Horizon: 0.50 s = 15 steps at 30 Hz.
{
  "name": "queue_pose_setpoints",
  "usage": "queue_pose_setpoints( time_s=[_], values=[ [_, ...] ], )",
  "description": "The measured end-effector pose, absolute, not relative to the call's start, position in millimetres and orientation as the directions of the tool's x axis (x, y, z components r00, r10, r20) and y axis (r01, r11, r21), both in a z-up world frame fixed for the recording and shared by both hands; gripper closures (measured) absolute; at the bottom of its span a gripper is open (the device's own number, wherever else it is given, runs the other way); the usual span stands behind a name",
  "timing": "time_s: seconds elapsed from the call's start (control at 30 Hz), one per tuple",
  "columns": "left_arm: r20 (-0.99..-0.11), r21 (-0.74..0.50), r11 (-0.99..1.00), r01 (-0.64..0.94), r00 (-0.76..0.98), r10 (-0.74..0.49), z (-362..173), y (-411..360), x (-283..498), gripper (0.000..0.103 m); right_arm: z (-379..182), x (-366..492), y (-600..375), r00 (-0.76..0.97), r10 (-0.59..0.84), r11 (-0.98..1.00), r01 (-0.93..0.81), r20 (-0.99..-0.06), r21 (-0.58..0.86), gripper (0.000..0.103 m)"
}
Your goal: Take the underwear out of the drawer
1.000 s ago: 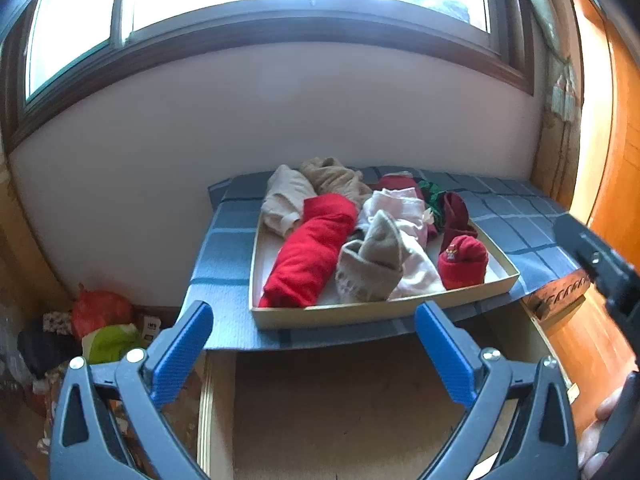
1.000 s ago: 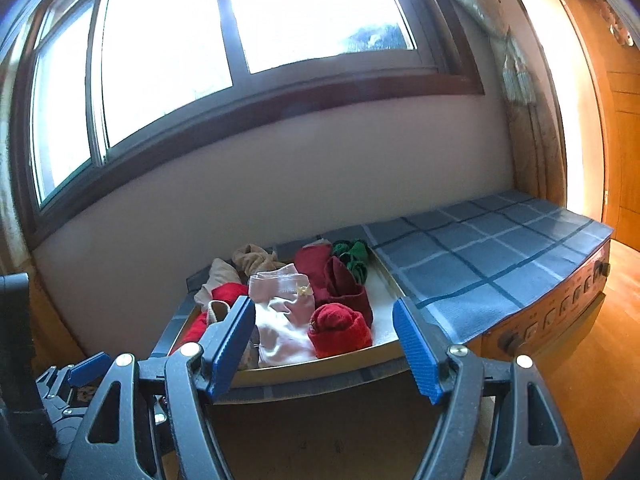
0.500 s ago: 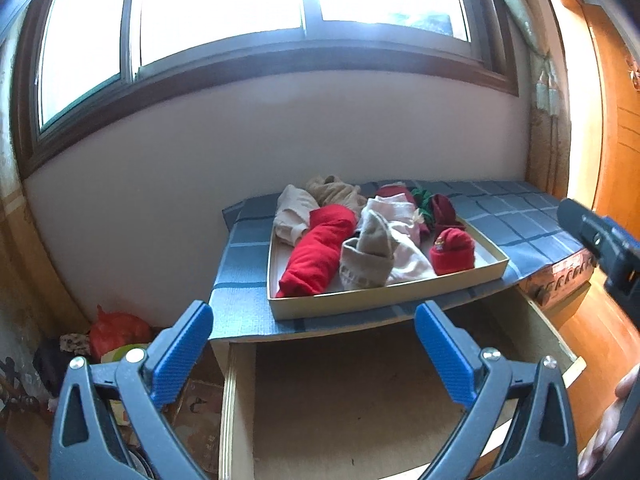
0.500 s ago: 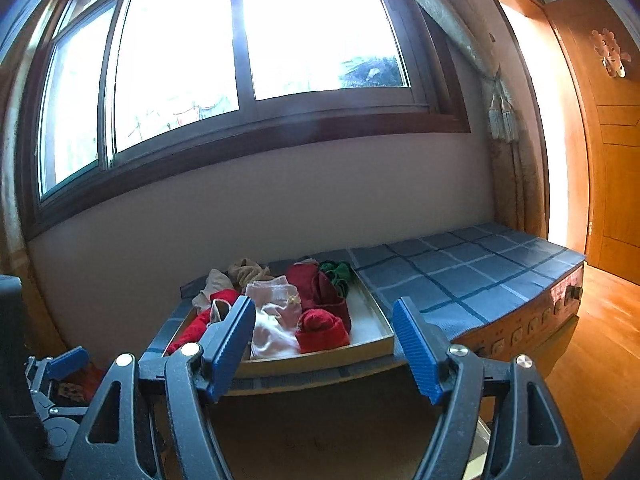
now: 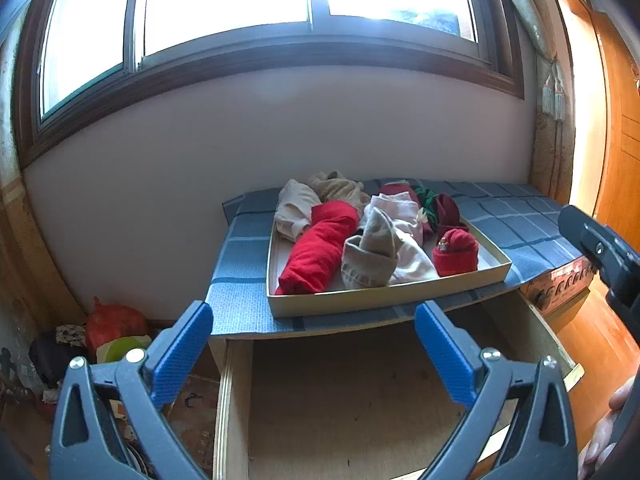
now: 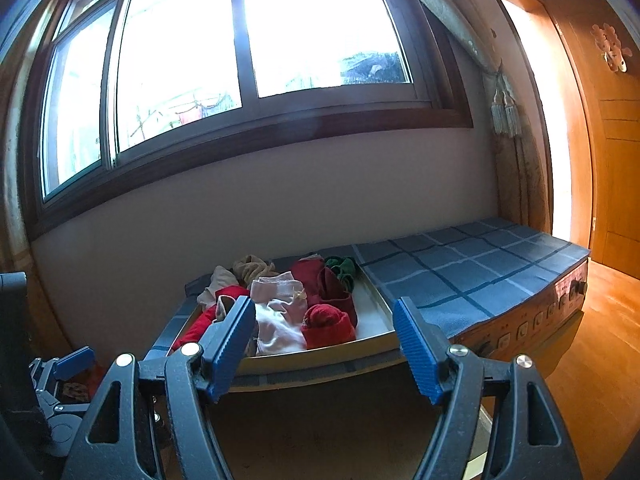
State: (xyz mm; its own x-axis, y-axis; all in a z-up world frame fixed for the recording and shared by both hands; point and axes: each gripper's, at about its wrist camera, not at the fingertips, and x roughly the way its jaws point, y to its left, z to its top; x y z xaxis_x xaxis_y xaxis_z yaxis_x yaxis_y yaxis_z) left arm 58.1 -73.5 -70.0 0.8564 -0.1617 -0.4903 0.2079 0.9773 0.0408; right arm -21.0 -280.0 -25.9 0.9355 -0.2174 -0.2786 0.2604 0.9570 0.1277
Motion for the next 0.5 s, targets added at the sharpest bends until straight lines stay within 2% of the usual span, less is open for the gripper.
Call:
queue_pose_setpoints(
  time_s=[0.5],
  values=[
    [-0.501,0.039,0.979,0.200,0.852,-0.154,-74.6,-71.3,62.9,0.000,-28.7,-16.5,-276.7,0.934,-0.210,0.962,0.251,-0.289,0.110,0.030]
  ],
)
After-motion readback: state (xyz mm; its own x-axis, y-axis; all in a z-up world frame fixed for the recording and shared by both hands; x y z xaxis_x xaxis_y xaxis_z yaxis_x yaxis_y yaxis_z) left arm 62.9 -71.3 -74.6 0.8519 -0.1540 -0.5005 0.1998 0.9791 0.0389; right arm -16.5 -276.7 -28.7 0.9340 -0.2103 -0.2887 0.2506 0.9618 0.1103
